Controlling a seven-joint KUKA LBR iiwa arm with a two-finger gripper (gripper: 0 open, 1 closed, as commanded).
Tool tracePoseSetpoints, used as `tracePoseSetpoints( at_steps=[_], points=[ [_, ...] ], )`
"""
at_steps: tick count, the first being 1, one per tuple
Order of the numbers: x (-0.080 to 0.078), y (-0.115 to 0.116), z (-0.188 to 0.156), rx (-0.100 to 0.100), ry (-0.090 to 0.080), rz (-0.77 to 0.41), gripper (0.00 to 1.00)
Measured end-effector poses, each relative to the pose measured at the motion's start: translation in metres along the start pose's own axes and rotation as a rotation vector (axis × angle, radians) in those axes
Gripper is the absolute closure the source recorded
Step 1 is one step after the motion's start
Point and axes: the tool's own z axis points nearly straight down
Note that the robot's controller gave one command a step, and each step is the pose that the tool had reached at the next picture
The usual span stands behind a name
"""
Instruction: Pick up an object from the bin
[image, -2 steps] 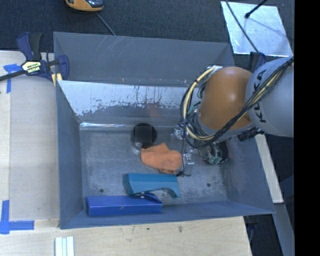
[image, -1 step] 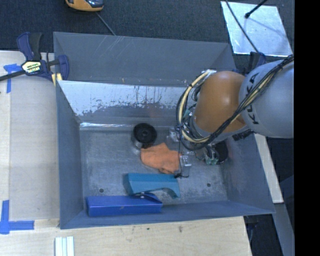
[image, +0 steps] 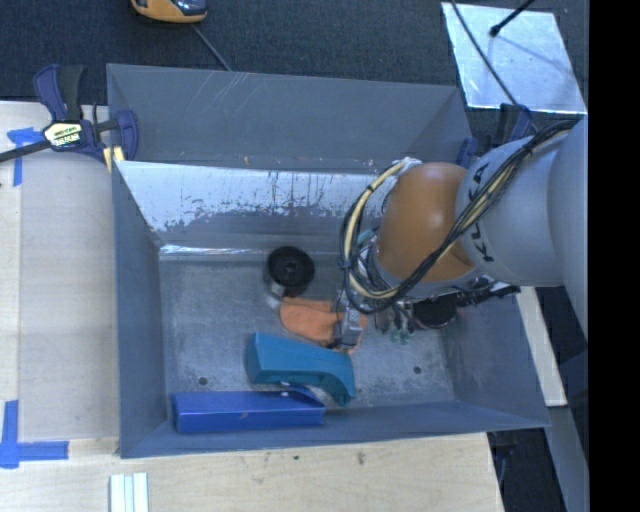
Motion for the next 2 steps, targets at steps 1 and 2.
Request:
tracePoseSetpoints(
  at_steps=[1,2],
  points=[
    [0.0,0.0,0.0,0.0,0.0,-0.001,1.0],
    [0.0,0.0001,0.0,0.0,0.0,-0.001,1.0]
  ],
)
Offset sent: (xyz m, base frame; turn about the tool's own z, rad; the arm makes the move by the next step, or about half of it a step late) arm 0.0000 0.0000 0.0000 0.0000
